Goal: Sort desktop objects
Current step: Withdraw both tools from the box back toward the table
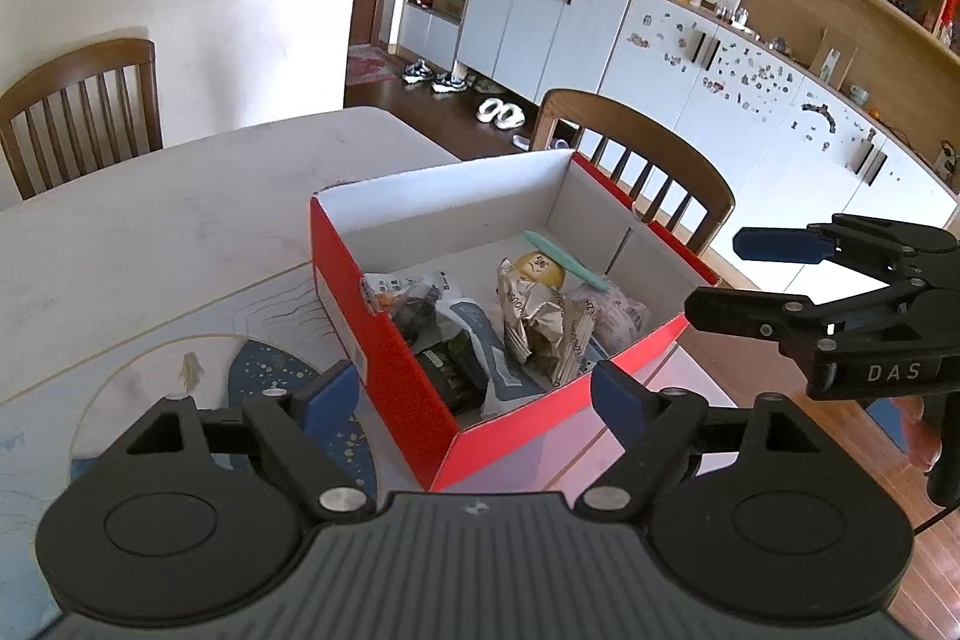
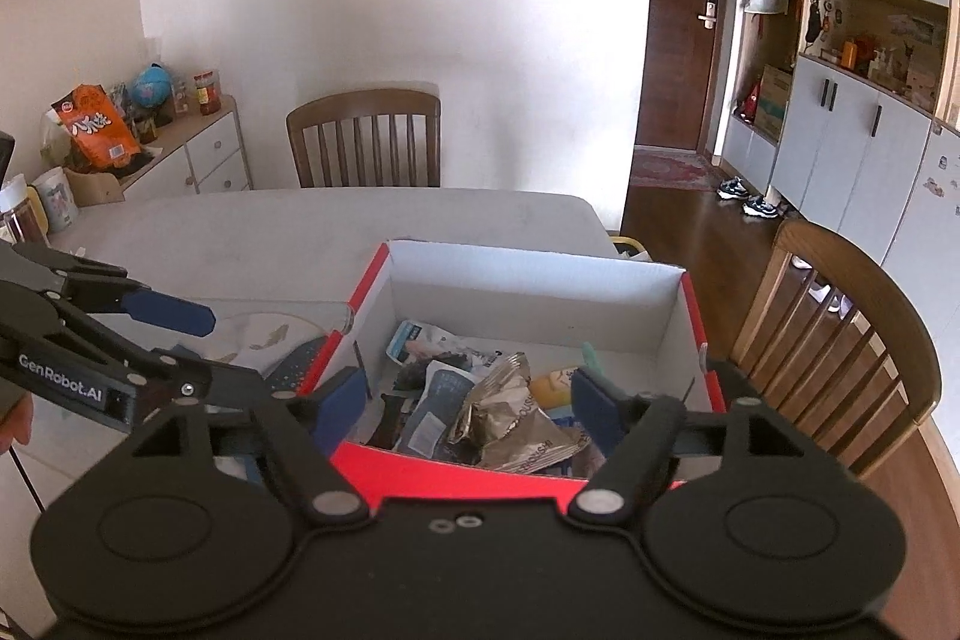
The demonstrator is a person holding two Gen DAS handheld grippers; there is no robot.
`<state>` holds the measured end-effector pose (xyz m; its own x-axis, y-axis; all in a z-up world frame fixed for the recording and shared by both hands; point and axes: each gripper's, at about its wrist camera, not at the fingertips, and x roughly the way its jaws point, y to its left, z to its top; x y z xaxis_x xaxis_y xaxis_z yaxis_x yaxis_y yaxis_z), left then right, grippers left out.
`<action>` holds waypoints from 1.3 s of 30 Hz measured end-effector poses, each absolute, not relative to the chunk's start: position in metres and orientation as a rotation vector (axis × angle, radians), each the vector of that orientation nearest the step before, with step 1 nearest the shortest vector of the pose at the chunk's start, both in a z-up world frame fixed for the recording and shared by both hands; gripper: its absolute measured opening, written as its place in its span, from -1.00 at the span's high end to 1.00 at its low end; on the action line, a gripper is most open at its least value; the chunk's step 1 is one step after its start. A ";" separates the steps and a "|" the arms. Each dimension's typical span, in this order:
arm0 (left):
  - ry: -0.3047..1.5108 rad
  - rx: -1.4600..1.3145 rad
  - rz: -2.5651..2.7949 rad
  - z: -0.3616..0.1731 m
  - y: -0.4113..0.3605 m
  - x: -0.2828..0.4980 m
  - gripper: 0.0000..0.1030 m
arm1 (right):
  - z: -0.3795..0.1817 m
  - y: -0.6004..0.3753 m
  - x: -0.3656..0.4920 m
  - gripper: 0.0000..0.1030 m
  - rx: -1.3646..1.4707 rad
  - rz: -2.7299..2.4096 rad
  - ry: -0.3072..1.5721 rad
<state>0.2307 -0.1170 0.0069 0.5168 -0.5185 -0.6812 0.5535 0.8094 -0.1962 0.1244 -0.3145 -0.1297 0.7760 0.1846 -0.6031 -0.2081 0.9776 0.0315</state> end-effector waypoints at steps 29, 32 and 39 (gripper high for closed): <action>0.727 0.094 -0.589 0.016 -0.083 0.179 -0.99 | -0.133 -0.281 0.078 -0.75 -0.034 0.175 0.616; 0.740 0.091 -0.575 0.015 -0.080 0.178 -0.99 | -0.133 -0.279 0.073 -0.75 -0.030 0.172 0.616; 0.759 0.088 -0.573 0.011 -0.076 0.177 -0.99 | -0.133 -0.276 0.068 -0.76 -0.032 0.166 0.619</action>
